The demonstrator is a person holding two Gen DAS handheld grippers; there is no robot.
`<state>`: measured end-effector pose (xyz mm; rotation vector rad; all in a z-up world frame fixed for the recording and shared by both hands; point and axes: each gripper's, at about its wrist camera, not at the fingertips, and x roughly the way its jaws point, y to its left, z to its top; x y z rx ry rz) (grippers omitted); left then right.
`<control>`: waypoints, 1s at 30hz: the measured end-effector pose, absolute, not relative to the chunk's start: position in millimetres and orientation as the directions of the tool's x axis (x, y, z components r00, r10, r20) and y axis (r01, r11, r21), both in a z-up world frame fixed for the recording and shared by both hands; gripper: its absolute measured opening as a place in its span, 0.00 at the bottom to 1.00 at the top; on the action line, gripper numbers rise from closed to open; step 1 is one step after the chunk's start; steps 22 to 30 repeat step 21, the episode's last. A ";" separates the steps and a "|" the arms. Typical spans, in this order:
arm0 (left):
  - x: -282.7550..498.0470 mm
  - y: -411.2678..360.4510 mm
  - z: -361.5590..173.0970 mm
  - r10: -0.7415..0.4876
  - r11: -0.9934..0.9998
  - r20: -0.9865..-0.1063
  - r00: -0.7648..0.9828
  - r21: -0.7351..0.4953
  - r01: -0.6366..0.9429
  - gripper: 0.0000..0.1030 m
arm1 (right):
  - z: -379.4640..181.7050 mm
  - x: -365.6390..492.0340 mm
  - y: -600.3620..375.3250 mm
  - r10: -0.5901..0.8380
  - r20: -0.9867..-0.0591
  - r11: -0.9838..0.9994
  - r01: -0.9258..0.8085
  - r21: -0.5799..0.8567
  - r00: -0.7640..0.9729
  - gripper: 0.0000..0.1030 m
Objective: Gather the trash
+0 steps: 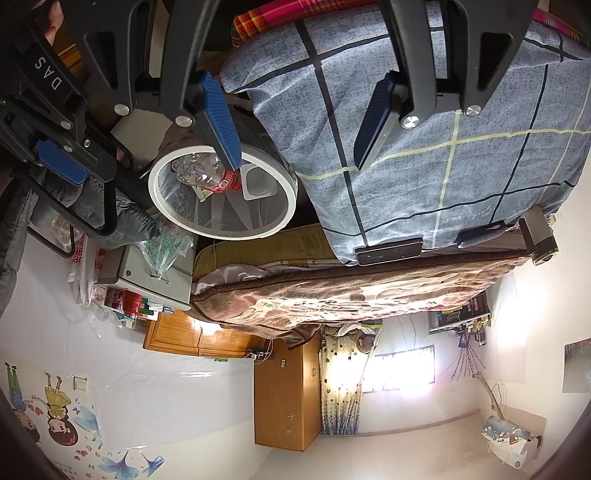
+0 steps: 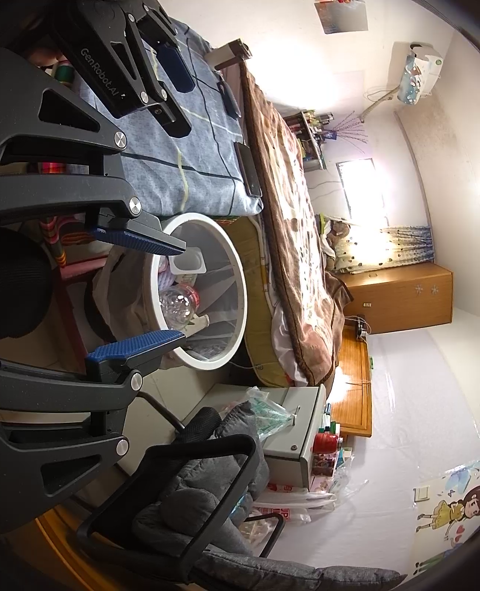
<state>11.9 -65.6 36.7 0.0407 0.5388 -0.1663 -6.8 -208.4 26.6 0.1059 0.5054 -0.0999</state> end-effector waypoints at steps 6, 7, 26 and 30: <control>12.5 -64.8 35.7 -0.145 0.986 -0.515 0.845 -0.005 0.167 0.64 | 26.2 -6.7 -207.1 -0.069 -0.487 0.990 0.120 0.074 0.871 0.43; 12.6 -64.4 35.1 -0.145 0.986 -0.516 0.844 -0.005 0.167 0.64 | 26.4 -6.4 -207.8 -0.068 -0.487 0.990 0.120 0.076 0.871 0.43; 12.4 -62.7 33.4 -0.145 0.986 -0.518 0.843 -0.004 0.167 0.64 | 25.8 -6.5 -205.1 -0.067 -0.490 0.990 0.119 0.076 0.869 0.43; 12.4 -62.7 33.4 -0.145 0.986 -0.518 0.843 -0.004 0.167 0.64 | 25.8 -6.5 -205.1 -0.067 -0.490 0.990 0.119 0.076 0.869 0.43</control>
